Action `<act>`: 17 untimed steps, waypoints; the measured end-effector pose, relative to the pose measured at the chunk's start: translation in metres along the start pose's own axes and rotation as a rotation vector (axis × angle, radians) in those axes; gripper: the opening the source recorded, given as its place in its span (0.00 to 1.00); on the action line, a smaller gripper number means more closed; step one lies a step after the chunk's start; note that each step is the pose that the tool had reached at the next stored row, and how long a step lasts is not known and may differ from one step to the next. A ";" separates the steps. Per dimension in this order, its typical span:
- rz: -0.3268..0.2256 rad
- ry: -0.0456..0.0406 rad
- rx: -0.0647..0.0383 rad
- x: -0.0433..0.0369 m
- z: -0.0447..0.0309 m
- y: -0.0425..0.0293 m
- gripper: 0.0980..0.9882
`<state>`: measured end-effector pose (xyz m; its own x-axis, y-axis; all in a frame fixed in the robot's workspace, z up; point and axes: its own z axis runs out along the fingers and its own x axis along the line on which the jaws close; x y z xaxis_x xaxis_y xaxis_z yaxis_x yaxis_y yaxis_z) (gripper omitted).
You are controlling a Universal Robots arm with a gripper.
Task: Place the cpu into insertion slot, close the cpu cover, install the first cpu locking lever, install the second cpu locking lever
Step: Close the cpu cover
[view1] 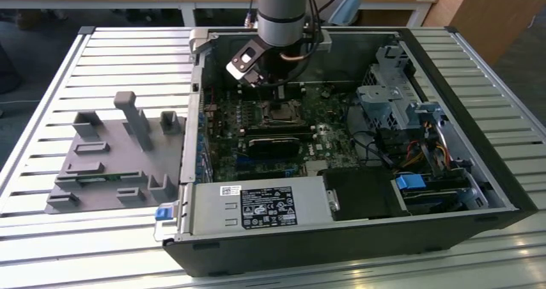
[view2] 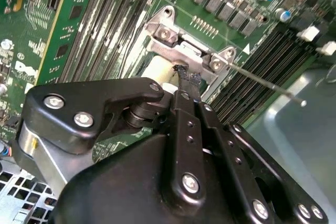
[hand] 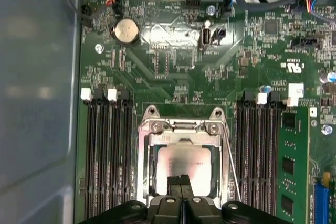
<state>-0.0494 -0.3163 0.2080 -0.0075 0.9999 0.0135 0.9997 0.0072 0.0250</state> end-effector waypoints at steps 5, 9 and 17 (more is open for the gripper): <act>0.000 0.0000 0.000 0.0000 0.0035 -0.0048 0.02; 0.000 0.0001 0.000 0.0000 0.0073 -0.0056 0.02; 0.000 0.0000 0.000 0.0001 0.0014 -0.0056 0.02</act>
<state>-0.0549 -0.3163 0.2065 -0.0075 0.9999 0.0135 0.9997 0.0072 0.0251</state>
